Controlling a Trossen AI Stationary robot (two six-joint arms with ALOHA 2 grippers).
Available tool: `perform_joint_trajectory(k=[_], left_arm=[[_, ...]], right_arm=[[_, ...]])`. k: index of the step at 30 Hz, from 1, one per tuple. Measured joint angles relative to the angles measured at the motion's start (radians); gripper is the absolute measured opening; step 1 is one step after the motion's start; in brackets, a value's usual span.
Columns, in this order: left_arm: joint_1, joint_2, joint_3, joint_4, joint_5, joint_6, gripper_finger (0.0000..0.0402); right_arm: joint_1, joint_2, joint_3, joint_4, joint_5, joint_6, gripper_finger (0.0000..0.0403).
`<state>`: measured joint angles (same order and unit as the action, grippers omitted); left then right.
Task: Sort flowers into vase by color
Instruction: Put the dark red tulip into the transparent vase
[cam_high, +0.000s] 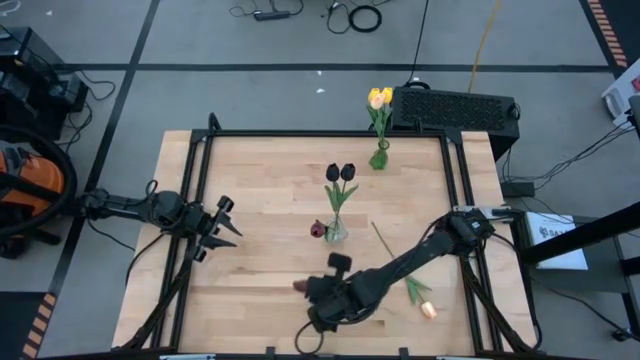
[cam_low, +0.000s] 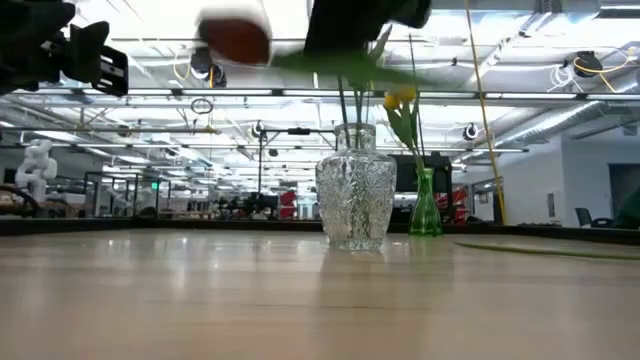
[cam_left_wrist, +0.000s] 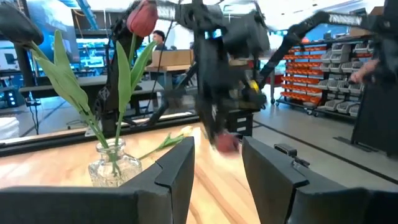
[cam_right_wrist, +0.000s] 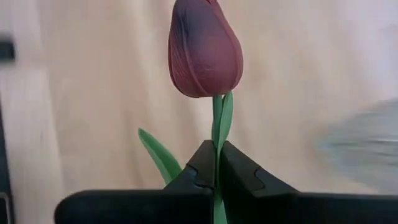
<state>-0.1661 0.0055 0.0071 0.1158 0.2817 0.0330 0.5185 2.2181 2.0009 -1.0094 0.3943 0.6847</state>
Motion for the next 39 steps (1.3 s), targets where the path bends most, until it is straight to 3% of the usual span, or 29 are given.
perform_joint_trajectory(k=[5, 13, 17, 21, 26, 29, 33, 37, 39], left_arm=[[0.0, 0.001, 0.0, -0.002, 0.0, 0.0, 0.0144], [0.0, 0.0, -0.001, -0.001, 0.0, 0.0, 0.0144], [0.0, 0.0, -0.001, 0.001, 0.0, 0.0, 0.0144], [0.0, 0.0, -0.001, 0.001, 0.001, 0.0, 0.0144], [0.0, 0.001, -0.001, 0.002, 0.001, 0.0, 0.0144], [0.0, 0.001, -0.001, 0.002, 0.001, 0.0, 0.0144], [0.0, 0.001, -0.001, 0.002, 0.001, 0.0, 0.0144], [0.0, 0.001, -0.001, 0.002, 0.001, 0.0, 0.0144], [0.0, 0.001, -0.001, 0.002, 0.001, 0.0, 0.0144]], right_arm=[[0.051, -0.15, 0.001, -0.162, 0.314, 0.135, 0.0], [0.191, -0.325, 0.003, -0.434, 0.959, 0.413, 0.0], [0.196, -0.341, -0.001, -0.559, 1.168, 0.568, 0.0], [0.15, -0.372, -0.078, -0.562, 1.178, 0.569, 0.0], [0.116, -0.461, -0.346, -0.561, 1.173, 0.814, 0.0], [0.119, -0.561, -0.531, -0.55, 1.174, 0.981, 0.0], [0.118, -0.717, -0.726, -0.403, 1.174, 1.017, 0.0], [0.115, -0.85, -0.834, -0.318, 1.175, 1.157, 0.0], [0.116, -0.885, -0.849, -0.285, 1.175, 1.151, 0.0]])
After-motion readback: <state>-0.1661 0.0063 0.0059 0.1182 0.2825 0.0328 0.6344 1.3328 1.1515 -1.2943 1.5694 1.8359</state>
